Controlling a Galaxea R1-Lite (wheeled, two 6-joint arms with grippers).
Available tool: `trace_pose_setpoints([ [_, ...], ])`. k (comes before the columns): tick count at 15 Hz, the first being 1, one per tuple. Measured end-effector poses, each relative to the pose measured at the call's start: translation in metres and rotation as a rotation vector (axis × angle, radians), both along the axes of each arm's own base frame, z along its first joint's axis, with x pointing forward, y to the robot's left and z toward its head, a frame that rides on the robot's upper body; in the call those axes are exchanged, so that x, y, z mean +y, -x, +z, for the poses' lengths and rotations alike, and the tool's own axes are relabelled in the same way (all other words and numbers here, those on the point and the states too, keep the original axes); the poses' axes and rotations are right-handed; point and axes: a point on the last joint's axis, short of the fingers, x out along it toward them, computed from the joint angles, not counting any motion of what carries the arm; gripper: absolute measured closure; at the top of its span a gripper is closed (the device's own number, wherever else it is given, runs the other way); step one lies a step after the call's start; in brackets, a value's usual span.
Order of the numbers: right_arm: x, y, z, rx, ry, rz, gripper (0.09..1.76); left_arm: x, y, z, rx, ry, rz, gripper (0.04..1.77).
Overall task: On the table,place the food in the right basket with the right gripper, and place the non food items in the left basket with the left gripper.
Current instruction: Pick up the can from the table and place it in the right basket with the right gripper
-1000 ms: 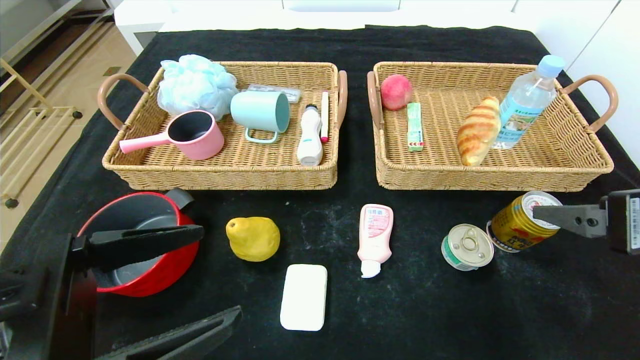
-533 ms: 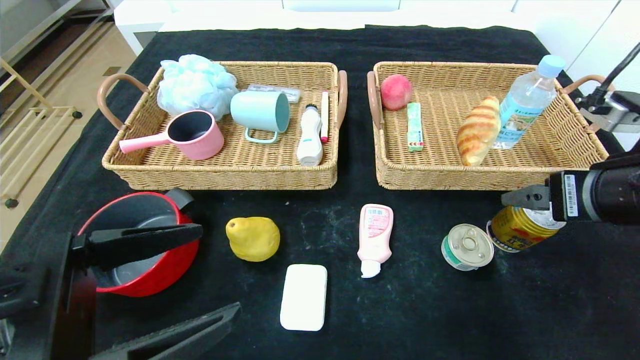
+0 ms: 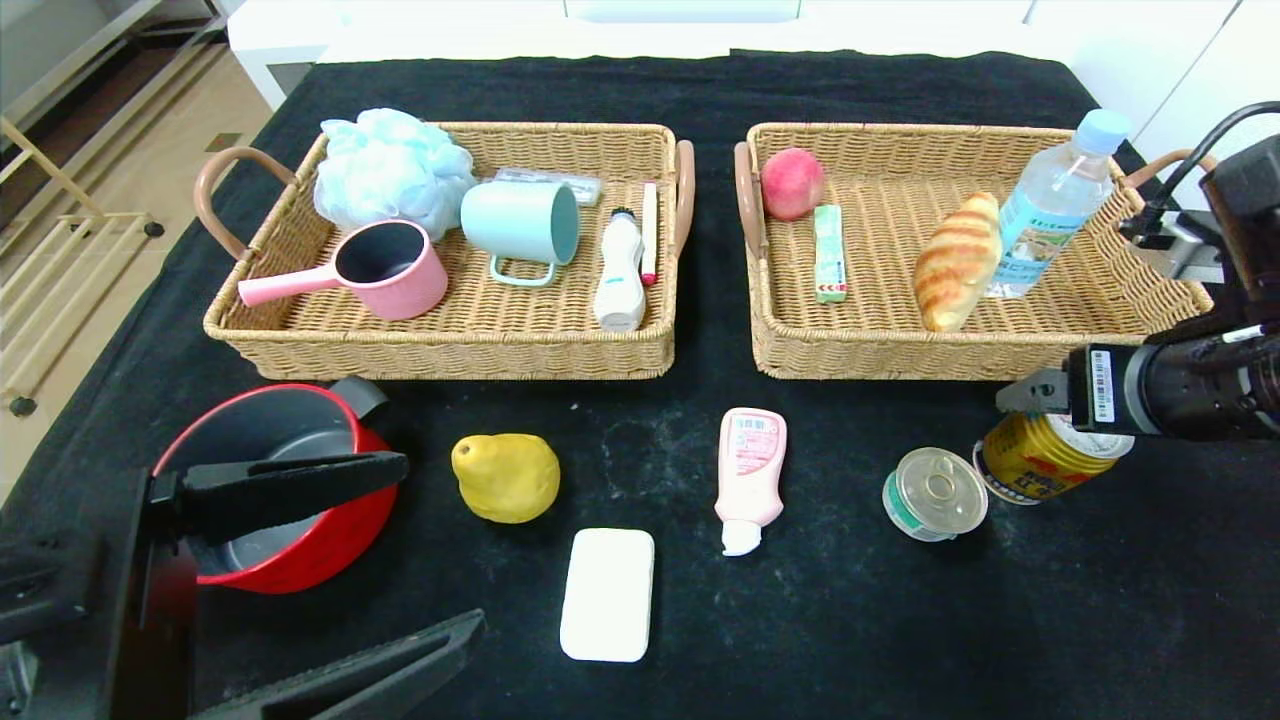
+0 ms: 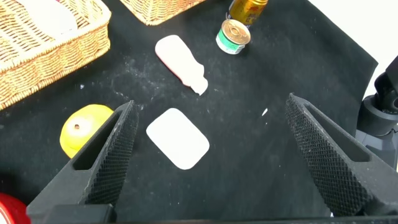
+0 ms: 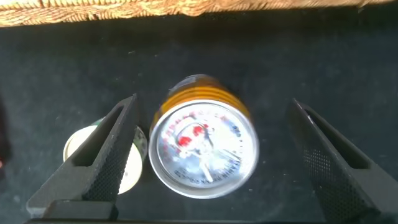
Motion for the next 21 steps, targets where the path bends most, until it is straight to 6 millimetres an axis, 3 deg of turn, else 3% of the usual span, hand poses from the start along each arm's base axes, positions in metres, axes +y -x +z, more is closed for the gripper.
trace_pose_setpoints([
  [20,0.003,-0.015,-0.026,0.092,-0.017,-0.04,0.14,0.0,0.0,-0.001,0.003,-0.002,0.0,0.09],
  [21,0.004,-0.015,-0.026,0.093,-0.016,-0.038,0.35,0.0,0.0,-0.001,0.002,-0.002,0.0,0.09],
])
